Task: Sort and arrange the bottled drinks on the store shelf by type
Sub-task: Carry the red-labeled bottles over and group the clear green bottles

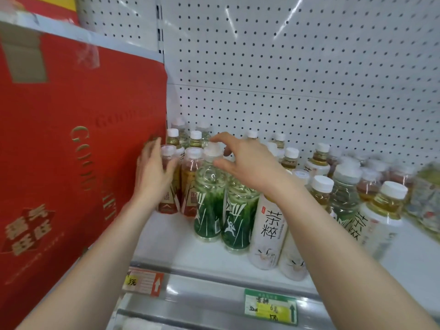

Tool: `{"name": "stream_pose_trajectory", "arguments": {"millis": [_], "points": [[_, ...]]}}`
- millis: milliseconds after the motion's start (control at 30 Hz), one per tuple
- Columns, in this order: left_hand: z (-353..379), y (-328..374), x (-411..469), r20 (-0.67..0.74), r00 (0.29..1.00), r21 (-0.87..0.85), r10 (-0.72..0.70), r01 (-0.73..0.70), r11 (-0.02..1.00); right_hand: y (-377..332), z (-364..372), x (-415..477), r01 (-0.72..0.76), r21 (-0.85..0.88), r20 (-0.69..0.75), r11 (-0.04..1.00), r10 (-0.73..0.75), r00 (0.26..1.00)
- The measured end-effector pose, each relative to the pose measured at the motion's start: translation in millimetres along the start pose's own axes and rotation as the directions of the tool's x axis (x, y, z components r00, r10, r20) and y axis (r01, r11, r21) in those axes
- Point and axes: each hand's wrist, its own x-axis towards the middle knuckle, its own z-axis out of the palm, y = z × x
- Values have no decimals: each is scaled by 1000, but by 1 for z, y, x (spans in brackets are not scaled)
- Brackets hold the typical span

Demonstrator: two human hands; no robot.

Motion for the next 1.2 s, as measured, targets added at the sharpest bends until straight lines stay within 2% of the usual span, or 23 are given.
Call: {"name": "stream_pose_trajectory", "arguments": {"millis": [67, 133, 467, 500, 567, 633, 700, 733, 800, 833, 900, 1033, 1100, 1200], "points": [[10, -11, 16, 124, 983, -6, -132, 134, 991, 1, 4, 1, 0, 0, -36, 1000, 0, 999], [15, -15, 18, 156, 976, -37, -149, 157, 987, 2, 7, 2, -2, -7, -62, 1000, 2, 998], [-52, -15, -52, 103, 994, 34, -49, 45, 998, 9, 21, 4, 11, -6, -170, 1000, -12, 985], [-55, -10, -55, 48, 998, 65, -27, 24, 998, 9, 22, 4, 12, -6, -177, 1000, -13, 984], [-55, 9, -52, -96, 989, 123, 115, -102, 987, 9, 22, 4, 13, 4, -180, 1000, -12, 984], [-49, 36, -38, -118, 957, 162, 267, -246, 955, 9, 21, 4, 10, 3, -182, 1000, -10, 983], [-34, 56, -15, 26, 964, 193, 265, -265, 945, 8, 20, 3, 9, 5, -182, 1000, -8, 983], [-26, 63, -2, 134, 969, 223, 208, -234, 946, 8, 19, 3, 8, 4, -181, 1000, -7, 983], [-9, 71, 22, 349, 935, 277, 55, -159, 948, 8, 19, 2, 8, 0, -177, 1000, -8, 984], [-3, 73, 29, 420, 908, 289, -5, -128, 949, 8, 19, 2, 9, 3, -174, 1000, -9, 985], [6, 73, 38, 469, 882, 275, -52, -89, 957, 8, 18, 2, 6, 9, -167, 1000, -4, 986], [1, 69, 35, 390, 920, 155, -47, -15, 988, 7, 18, 2, 4, -14, -158, 1000, -7, 987], [-14, 71, 31, 256, 966, 56, -22, 8, 998, 6, 17, 1, 5, -19, -146, 1000, -7, 989], [-50, 82, 26, 26, 995, -16, 95, -94, 995, 1, 16, 1, -7, -69, -172, 998, -5, 985]]}}
